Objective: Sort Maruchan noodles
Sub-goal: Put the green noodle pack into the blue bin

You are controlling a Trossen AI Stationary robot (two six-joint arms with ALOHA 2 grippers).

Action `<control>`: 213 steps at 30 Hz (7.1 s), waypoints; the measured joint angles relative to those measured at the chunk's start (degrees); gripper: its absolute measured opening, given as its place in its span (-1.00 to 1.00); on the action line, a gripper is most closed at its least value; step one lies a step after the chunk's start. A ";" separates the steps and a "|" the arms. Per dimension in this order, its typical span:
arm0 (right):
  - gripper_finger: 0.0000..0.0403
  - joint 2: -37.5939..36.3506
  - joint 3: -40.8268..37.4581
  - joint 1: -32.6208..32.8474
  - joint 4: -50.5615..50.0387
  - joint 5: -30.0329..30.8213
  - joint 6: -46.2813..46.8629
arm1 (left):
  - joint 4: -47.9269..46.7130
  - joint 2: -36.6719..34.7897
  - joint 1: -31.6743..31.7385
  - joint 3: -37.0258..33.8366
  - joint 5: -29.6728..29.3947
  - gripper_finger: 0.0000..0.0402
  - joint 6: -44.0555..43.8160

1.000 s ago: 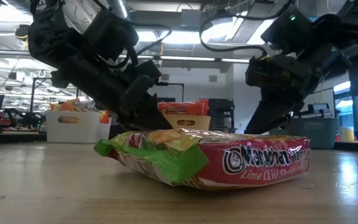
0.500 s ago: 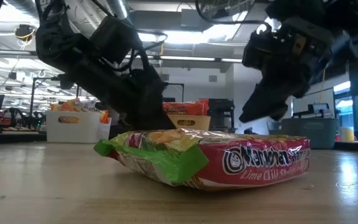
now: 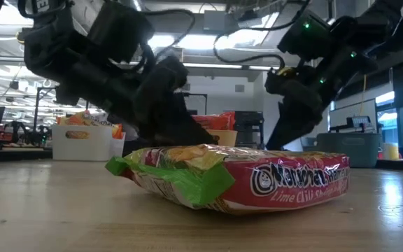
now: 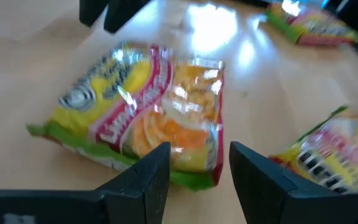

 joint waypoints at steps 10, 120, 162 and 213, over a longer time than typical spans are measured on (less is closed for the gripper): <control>-0.49 1.67 -0.02 4.71 -0.96 -6.12 4.34 | -5.13 1.33 2.57 1.03 -9.82 -0.21 -1.24; 0.30 -1.87 -7.91 0.61 10.97 -12.42 32.57 | 5.32 4.31 2.46 3.60 -1.27 -0.21 10.55; 0.14 12.10 -4.92 3.50 32.28 -8.44 32.46 | -0.58 6.18 2.97 4.10 -2.02 -0.21 9.51; -0.36 -17.04 21.94 -45.23 -54.94 8.63 -50.85 | -23.59 -15.90 0.54 4.05 -3.23 -0.21 12.07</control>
